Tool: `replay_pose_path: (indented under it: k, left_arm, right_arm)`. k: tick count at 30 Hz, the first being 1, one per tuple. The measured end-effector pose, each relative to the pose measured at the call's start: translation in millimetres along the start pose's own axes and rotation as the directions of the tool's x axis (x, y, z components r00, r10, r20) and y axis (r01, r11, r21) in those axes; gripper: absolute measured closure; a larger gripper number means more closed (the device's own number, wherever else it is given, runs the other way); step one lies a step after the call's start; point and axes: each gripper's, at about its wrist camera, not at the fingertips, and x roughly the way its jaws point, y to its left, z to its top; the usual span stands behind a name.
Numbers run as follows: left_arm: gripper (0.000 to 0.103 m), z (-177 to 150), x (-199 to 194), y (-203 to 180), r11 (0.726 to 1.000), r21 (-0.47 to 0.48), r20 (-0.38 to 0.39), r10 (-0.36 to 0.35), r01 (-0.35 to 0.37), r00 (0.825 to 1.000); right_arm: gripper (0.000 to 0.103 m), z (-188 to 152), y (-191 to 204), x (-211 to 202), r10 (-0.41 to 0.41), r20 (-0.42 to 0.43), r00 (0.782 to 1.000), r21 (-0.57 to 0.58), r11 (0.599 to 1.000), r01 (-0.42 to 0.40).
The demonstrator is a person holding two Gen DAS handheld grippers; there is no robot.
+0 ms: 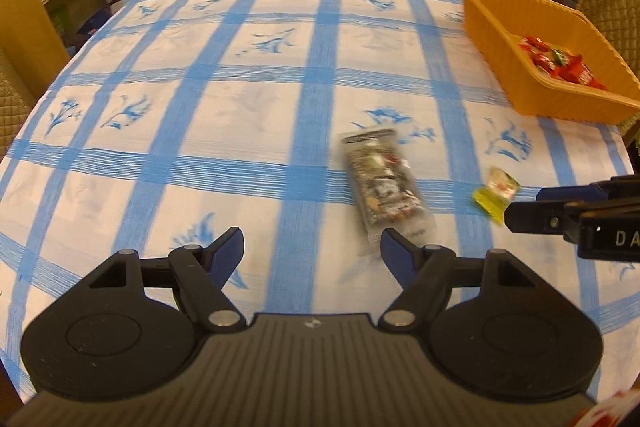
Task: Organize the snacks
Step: 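Grasp the yellow candy with the right tool while the left tool grasps the clear dark-snack packet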
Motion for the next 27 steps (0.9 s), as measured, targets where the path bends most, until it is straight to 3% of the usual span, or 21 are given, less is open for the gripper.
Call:
replay_pose_path:
  k: [8,16,20,27]
  left_arm:
    - [0.029,1,-2,9,1.0,-0.015,0.007,0.004,-0.004,1.0]
    - [0.029,5,-12,10,0.999,-0.027,0.034,-0.025,0.025,0.999]
    - [0.029,11,-15,4,0.998,-0.027,0.05,-0.061,0.063,0.997]
    - [0.034,21,-3,-15,0.995,0.004,0.043,-0.095,0.095,0.995]
  right_arm:
    - [0.061,12,10,21,-0.018,0.017,1.0,-0.038,0.999,0.019]
    - [0.069,8,26,34,-0.095,0.06,0.994,-0.206,0.973,0.105]
    - [0.081,2,30,37,-0.124,0.083,0.989,-0.293,0.945,0.143]
    - [0.081,1,18,32,-0.12,0.074,0.99,-0.264,0.955,0.136]
